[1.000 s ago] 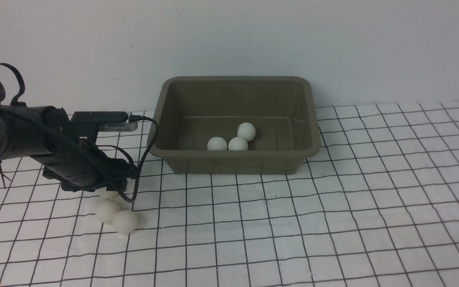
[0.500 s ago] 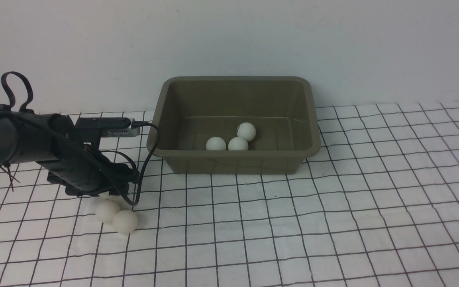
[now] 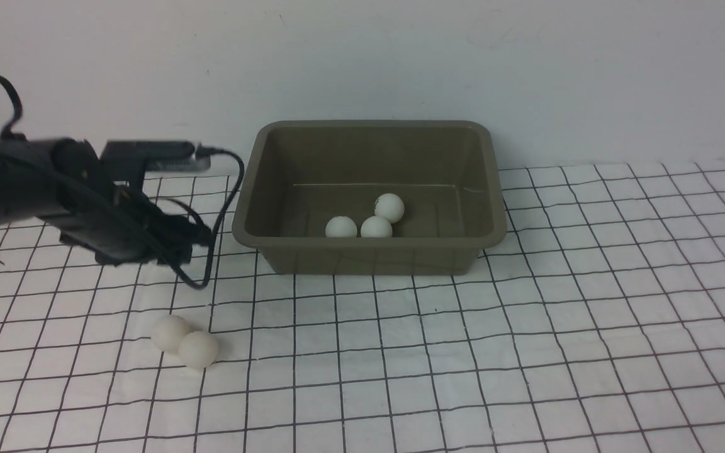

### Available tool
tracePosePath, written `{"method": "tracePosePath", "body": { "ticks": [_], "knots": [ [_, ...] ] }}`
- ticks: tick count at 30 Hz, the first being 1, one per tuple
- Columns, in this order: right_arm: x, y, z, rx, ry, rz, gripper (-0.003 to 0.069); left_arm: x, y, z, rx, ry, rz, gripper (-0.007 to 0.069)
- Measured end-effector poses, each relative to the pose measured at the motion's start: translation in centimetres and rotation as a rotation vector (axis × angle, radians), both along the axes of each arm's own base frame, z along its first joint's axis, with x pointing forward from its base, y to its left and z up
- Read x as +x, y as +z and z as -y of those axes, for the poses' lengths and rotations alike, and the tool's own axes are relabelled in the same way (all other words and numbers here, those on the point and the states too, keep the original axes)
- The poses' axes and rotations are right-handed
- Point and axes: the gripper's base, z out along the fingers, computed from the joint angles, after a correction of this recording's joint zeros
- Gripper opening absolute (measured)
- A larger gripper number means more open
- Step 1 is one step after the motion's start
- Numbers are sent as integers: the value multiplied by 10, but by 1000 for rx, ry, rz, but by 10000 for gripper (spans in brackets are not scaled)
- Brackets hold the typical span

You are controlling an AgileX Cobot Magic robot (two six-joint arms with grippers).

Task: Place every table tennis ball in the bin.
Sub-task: Use the left arm to clamp the table tennis ball closest to it, then use the left arm to put the table tennis ball into the box

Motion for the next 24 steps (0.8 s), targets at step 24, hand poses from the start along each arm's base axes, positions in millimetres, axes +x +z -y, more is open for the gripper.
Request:
{"method": "tracePosePath", "body": {
  "ticks": [24],
  "knots": [
    [0,0,0,0,0,0,-18,57,2,145,-10,-322,-17,370]
  ]
}}
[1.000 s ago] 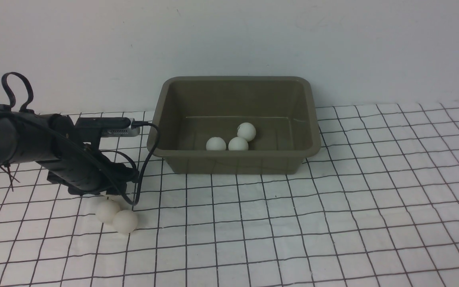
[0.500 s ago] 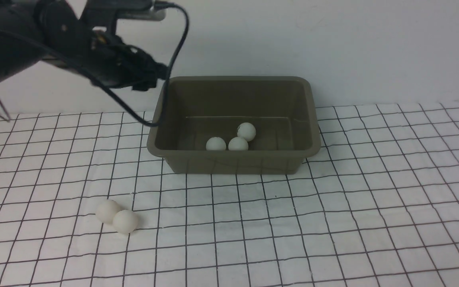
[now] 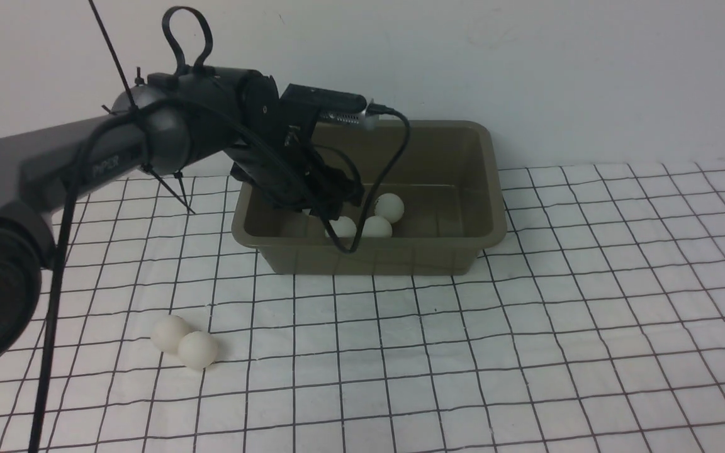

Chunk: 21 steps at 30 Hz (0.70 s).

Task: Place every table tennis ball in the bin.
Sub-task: Use the left arm to put the table tennis ball into the box, then use the left arm to clamp the table tennis ball closest to it

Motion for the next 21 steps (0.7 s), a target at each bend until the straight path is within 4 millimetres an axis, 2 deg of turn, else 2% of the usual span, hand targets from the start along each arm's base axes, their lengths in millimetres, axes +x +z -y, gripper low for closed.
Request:
{"method": "tracePosePath", "body": {
  "ticks": [5,10,12,14,16,19,21],
  "knots": [
    [0,0,0,0,0,0,-18,4,6,1,-9,0,20,444],
    [0,0,0,0,0,0,-18,6,28,3,1,-15,7,459],
    [0,0,0,0,0,0,-18,4,44,2,22,-30,-5,459],
    [0,0,0,0,0,0,-18,-3,72,-4,65,-42,10,459],
    [0,0,0,0,0,0,-18,-15,101,-15,127,-36,45,459],
    [0,0,0,0,0,0,-18,-31,130,-34,206,16,88,459],
    [0,0,0,0,0,0,-18,-42,142,-49,235,68,97,459]
  ]
}}
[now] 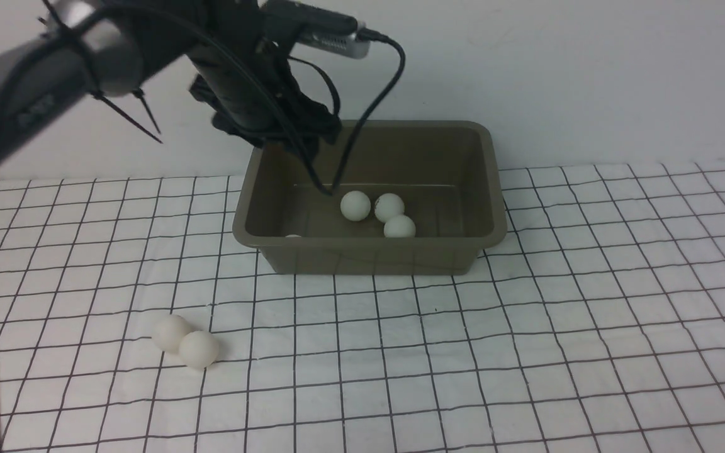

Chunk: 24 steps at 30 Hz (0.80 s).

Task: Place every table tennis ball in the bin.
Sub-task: Use the left arm to clamp the table tennis ball closest to it

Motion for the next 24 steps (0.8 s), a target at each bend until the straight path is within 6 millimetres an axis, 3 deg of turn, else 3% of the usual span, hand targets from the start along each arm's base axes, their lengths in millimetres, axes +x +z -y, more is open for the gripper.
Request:
{"method": "tracePosePath", "body": {
  "ticks": [4,6,11,14,18,24],
  "knots": [
    [0,0,0,0,0,0,-18,-31,8,-38,5,130,-7,459],
    [0,0,0,0,0,0,-18,-46,-3,-49,8,170,-40,459],
    [0,0,0,0,0,0,-18,-79,-38,-60,-2,212,-103,459],
    [0,0,0,0,0,0,-18,-98,-82,-62,-39,251,-150,459],
    [0,0,0,0,0,0,-18,-108,-114,-63,-93,296,-152,459],
    [0,0,0,0,0,0,-18,-99,-131,-59,-155,314,-110,459]
  ]
}}
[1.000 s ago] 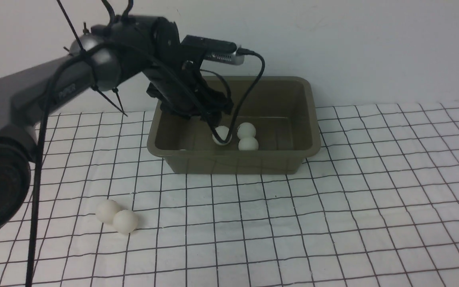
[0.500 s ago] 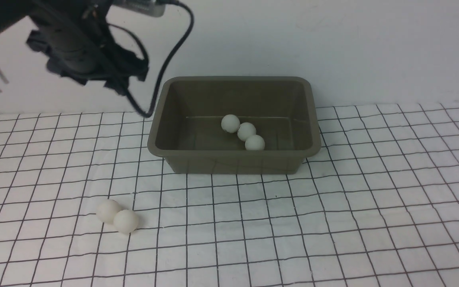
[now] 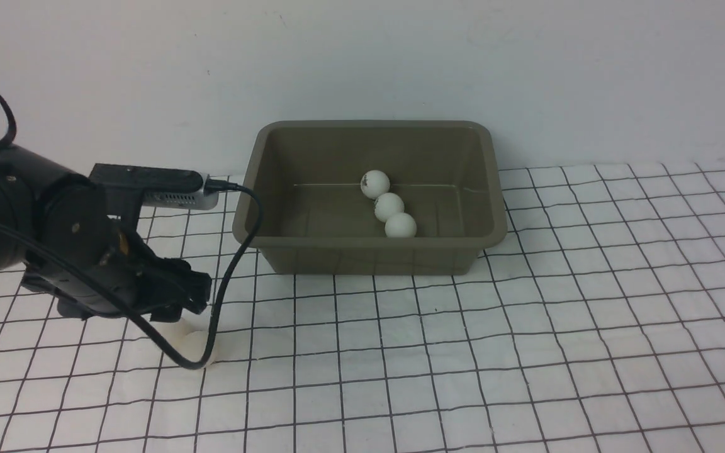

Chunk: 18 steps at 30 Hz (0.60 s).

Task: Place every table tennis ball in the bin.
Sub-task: Use the left arm to clamp the table tennis ball closest to it

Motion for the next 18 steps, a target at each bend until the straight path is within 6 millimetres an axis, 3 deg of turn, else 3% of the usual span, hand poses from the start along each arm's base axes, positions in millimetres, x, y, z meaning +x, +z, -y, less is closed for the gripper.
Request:
{"method": "tracePosePath", "body": {
  "ticks": [9,18],
  "knots": [
    [0,0,0,0,0,0,-18,11,-25,-9,2,43,-55,459],
    [0,0,0,0,0,0,-18,17,-36,-23,-32,115,-76,459]
  ]
}}
